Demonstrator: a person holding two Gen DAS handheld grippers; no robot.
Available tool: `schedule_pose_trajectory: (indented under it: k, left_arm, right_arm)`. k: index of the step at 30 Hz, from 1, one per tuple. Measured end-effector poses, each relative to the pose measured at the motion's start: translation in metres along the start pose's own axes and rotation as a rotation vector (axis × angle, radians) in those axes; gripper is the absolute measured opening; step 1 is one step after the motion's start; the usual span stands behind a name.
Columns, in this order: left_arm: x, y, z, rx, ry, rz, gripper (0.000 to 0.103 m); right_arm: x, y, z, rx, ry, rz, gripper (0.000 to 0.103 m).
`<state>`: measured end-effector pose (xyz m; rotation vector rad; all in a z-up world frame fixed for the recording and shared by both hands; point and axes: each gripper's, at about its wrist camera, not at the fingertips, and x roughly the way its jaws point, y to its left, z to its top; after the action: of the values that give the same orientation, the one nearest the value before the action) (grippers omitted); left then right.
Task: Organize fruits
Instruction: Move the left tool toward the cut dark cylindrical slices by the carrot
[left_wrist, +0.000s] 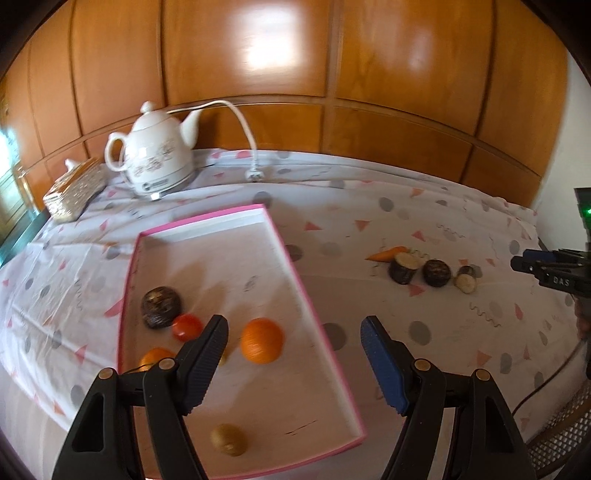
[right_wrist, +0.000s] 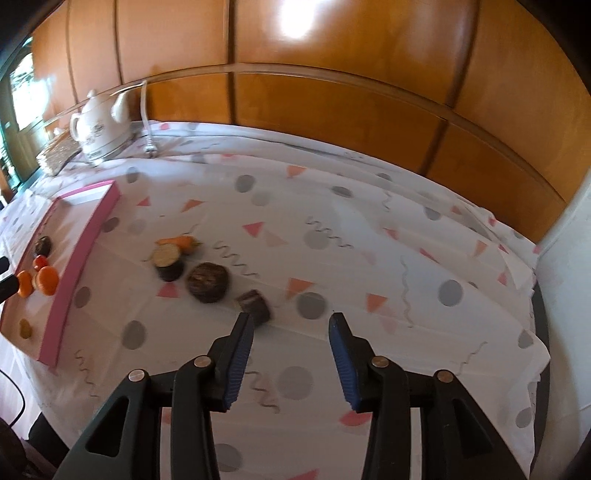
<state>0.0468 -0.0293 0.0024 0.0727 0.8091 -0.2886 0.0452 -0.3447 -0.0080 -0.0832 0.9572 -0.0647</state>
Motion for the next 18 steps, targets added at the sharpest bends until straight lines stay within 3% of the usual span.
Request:
schedule_pose_trajectory:
  k: [18]
  left_arm:
    - [0.03, -0.049, 0.019, 0.071, 0.039, -0.052, 0.075]
  right_arm:
    - [0.015, -0.089, -0.011, 0.21, 0.049, -0.143, 0.043]
